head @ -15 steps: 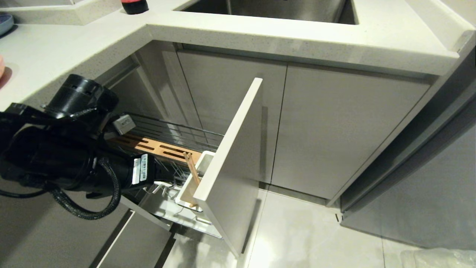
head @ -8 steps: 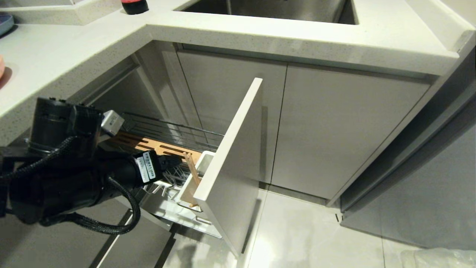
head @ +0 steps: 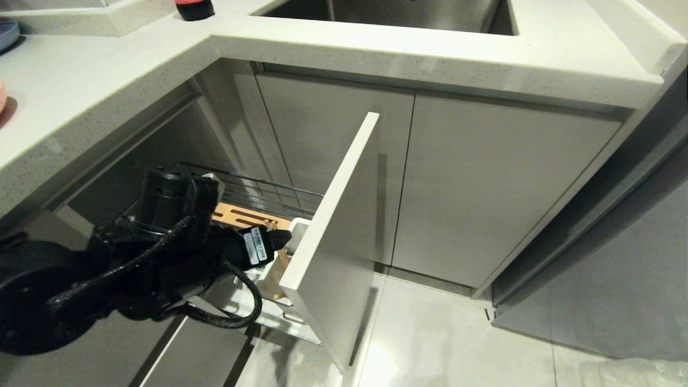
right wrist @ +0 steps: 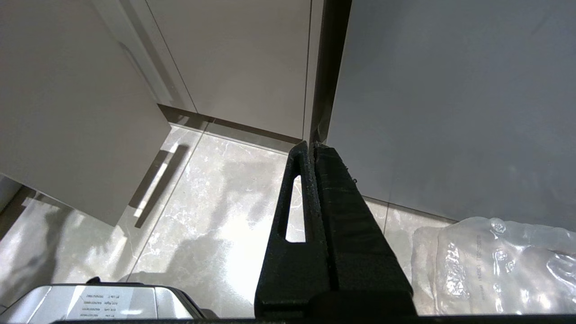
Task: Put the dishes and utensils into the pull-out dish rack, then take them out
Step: Take the chopsticks out of the cupboard
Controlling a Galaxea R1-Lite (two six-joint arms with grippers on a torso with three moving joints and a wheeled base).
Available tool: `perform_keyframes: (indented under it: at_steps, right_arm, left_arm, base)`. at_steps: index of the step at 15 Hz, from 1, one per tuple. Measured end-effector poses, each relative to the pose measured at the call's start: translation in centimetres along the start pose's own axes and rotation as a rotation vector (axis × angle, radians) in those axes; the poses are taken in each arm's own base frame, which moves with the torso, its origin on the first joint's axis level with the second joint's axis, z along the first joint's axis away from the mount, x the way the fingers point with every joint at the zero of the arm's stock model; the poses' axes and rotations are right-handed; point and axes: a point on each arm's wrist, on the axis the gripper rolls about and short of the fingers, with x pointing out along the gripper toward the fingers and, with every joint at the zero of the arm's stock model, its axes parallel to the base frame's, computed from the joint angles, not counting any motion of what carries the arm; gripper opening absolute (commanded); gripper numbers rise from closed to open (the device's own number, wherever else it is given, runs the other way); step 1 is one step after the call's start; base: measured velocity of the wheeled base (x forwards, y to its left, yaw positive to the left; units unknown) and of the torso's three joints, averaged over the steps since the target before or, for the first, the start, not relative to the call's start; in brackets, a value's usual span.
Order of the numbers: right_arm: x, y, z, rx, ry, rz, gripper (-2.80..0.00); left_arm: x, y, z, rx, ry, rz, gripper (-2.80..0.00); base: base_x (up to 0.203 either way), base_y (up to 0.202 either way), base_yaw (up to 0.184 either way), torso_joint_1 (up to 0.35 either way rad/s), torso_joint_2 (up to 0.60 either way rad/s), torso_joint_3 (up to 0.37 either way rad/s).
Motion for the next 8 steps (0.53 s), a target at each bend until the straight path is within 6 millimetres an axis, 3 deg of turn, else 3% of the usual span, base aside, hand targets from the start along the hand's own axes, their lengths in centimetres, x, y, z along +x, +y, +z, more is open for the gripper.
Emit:
perform_keyframes:
  at_steps: [5,8]
  right_arm:
    - [0.0,0.0,0.0,0.0,0.0,0.0,-2.8]
    - [0.0,0.0,0.0,0.0,0.0,0.0,-2.8]
  left_arm:
    - [3.9,-0.5,-0.2,0.01,-0.077,0.026,0.0]
    - [5.1,-0.5,-0.7,0.023,-0.07,0.039,0.0]
  base:
    - [0.0,0.0,0.0,0.0,0.0,0.0]
    - [0.0,0.0,0.0,0.0,0.0,0.0]
